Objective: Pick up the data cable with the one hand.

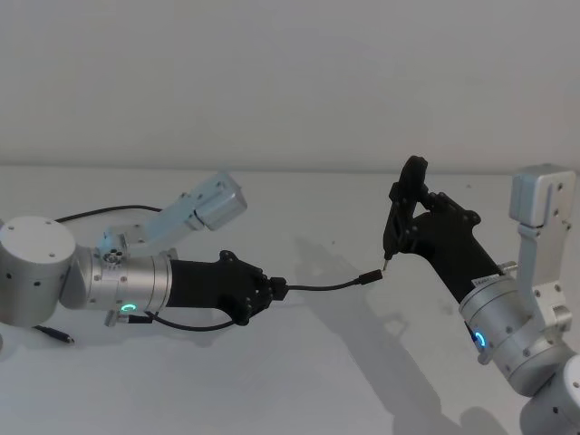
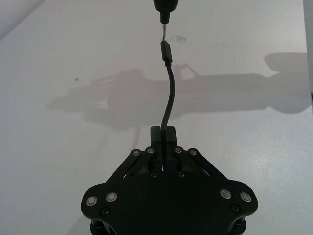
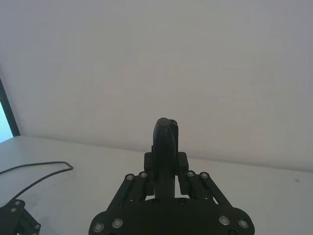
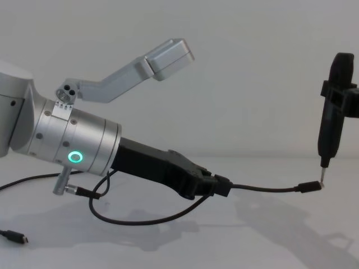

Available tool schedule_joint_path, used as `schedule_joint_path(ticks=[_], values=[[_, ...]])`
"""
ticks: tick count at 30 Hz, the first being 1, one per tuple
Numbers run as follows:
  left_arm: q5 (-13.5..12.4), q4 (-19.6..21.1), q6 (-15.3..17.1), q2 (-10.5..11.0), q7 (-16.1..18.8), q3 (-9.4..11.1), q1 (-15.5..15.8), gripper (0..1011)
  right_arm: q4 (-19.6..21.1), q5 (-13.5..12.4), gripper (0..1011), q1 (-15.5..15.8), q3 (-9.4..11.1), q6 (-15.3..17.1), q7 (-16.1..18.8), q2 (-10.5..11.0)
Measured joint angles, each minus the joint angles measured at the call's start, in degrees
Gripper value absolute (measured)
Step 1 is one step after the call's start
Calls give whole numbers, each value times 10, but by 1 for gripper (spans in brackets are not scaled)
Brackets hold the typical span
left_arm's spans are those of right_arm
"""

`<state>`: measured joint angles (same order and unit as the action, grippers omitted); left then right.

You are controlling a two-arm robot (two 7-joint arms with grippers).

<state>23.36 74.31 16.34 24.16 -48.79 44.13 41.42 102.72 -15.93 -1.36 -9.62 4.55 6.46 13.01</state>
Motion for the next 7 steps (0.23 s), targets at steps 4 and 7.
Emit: schedule_joint_path(ticks=[4,7], values=[[0,0,0,0,0,0,0,48,0,1,274,0,0,0,0,0],[0,0,0,0,0,0,0,46,0,1,275,0,0,0,0,-1]])
